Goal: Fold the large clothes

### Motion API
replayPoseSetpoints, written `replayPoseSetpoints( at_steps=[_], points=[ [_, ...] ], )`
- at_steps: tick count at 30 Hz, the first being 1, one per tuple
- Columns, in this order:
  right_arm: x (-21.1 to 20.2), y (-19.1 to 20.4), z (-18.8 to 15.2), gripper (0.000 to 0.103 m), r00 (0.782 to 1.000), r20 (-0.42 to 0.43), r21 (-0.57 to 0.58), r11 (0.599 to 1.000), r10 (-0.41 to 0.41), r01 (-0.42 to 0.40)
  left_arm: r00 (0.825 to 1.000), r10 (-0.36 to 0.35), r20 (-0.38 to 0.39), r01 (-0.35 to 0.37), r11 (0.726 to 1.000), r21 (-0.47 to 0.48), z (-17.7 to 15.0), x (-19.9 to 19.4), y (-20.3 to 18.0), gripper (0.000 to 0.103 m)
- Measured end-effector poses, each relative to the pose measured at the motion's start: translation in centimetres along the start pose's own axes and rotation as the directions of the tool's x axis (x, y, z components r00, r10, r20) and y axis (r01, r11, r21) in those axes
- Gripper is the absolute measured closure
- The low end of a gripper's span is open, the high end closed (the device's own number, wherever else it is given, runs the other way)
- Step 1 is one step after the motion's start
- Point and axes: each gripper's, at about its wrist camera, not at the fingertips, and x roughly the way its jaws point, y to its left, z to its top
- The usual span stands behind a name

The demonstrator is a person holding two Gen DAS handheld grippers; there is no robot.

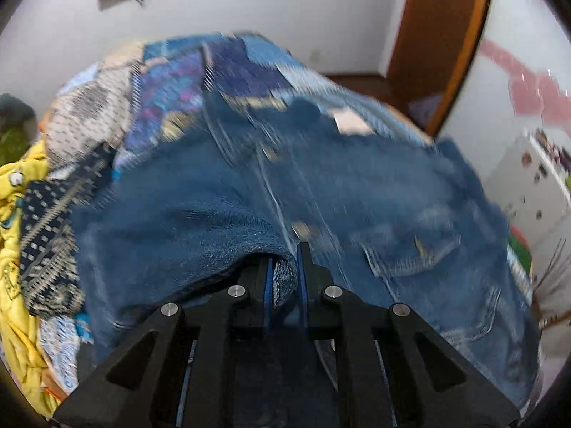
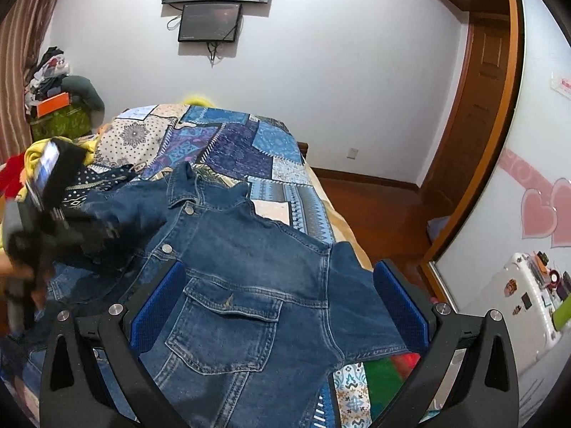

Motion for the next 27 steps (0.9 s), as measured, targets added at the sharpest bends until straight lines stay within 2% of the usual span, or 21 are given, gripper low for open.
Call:
replayPoseSetpoints(
  at_steps=[5, 7, 9, 11, 13, 15, 19, 22, 26, 27],
  points=[
    [0.2, -0.1, -0.2, 0.0, 1.0, -0.009, 0.009, 1.0, 0.01, -0.01, 0.996, -0.06, -0.068, 0.056, 0.997, -0.056, -1.5, 1.3, 0.0, 0.089],
    [0.4, 0.2, -0.3, 0.0, 1.0, -0.012, 0.008, 1.0, 0.016, -0.016, 0.994, -0.088, -0.071, 0.08, 0.991, -0.106, -1.8, 0.7, 0.9, 0.08],
    [0.5, 0.3, -0.3, 0.0, 1.0, -0.015, 0.006, 1.0, 0.02, -0.02, 0.994, -0.089, -0.063, 0.079, 0.986, -0.147, -2.1, -0.1, 1.7, 0.054],
    [0.8, 0.6, -0.3, 0.0, 1.0, -0.019, 0.004, 1.0, 0.014, -0.014, 0.996, -0.09, -0.028, 0.083, 0.979, -0.185, -2.3, -1.4, 3.0, 0.042],
    [1.1, 0.7, -0.3, 0.0, 1.0, -0.025, 0.005, 1.0, 0.016, -0.015, 0.996, -0.092, 0.011, 0.092, 0.97, -0.223, -2.5, -2.6, 4.1, 0.037],
    [1.3, 0.8, -0.3, 0.0, 0.999, -0.029, 0.01, 1.0, 0.024, -0.023, 0.996, -0.088, 0.033, 0.094, 0.954, -0.284, -2.8, -3.7, 5.7, 0.026],
    [1.7, 0.9, -0.4, 0.0, 0.998, -0.038, 0.016, 0.999, 0.042, -0.041, 0.995, -0.084, 0.044, 0.095, 0.914, -0.394, -3.8, -4.8, 9.1, 0.019],
    [2.2, 1.0, -0.5, 0.0, 0.998, -0.05, 0.015, 0.999, 0.037, -0.036, 0.989, -0.15, 0.017, 0.139, 0.855, -0.5, -5.2, -4.1, 11.9, 0.019],
    [2.7, 0.7, -0.7, 0.0, 0.996, -0.07, 0.031, 0.999, 0.046, -0.044, 0.952, -0.298, 0.062, 0.265, 0.709, -0.654, -7.5, -2.4, 15.0, 0.019],
    [2.8, 0.6, -0.9, 0.0, 0.996, -0.074, 0.033, 0.998, 0.047, -0.045, 0.947, -0.313, 0.072, 0.278, 0.687, -0.672, -7.8, -2.1, 15.5, 0.019]
  ],
)
